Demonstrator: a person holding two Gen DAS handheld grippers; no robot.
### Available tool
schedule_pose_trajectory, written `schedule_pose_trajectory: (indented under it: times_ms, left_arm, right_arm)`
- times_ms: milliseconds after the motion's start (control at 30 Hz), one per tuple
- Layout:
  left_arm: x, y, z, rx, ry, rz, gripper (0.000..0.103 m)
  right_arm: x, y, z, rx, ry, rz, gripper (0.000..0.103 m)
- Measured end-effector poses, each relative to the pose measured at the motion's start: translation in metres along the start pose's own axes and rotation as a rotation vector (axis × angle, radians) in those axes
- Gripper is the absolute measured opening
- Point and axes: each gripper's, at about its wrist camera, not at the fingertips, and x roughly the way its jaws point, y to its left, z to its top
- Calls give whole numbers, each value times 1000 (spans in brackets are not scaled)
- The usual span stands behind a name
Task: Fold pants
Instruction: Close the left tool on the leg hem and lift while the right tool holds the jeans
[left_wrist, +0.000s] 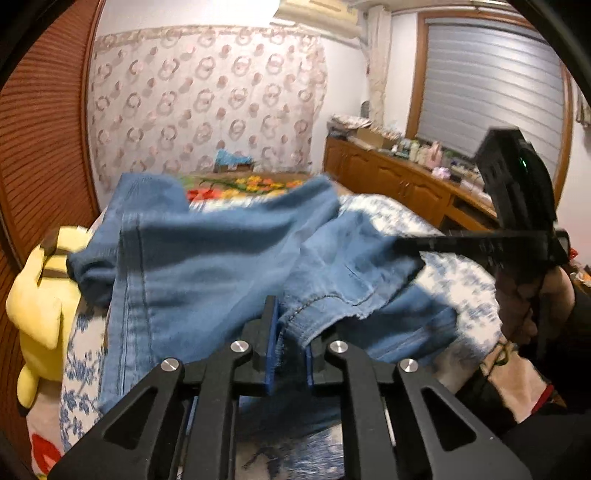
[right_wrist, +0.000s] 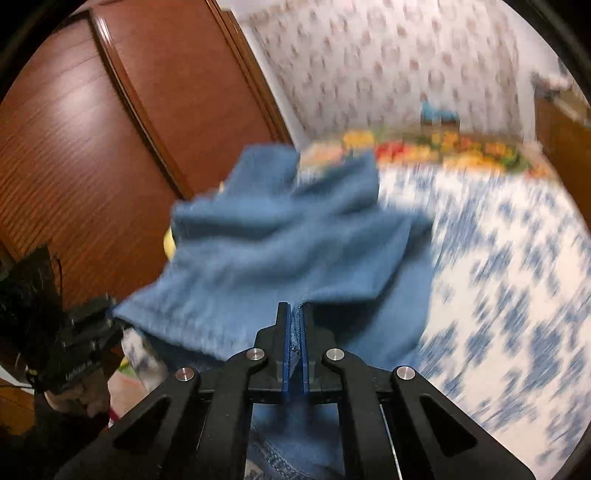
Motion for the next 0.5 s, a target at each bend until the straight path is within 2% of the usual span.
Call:
schedule_pose_trajectory:
  times_ms: [167,300,400,500]
  left_arm:
    - [-26,-21,24,23,-62,-55,11]
    - [-46,-31,36,24,-93,-102,11]
    - [-57,-33,36,21,-102,-113,11]
    - [-59,-25,25,2,-88,-89,11]
  right_arm:
    - [-49,25,62,-72,-144,-34,3]
    - [-69,58,105,-146,-222,-36,3]
    - [-65,89,124,-198,-236,-23,3]
    - [-31,109,136,-264,-203,-22,3]
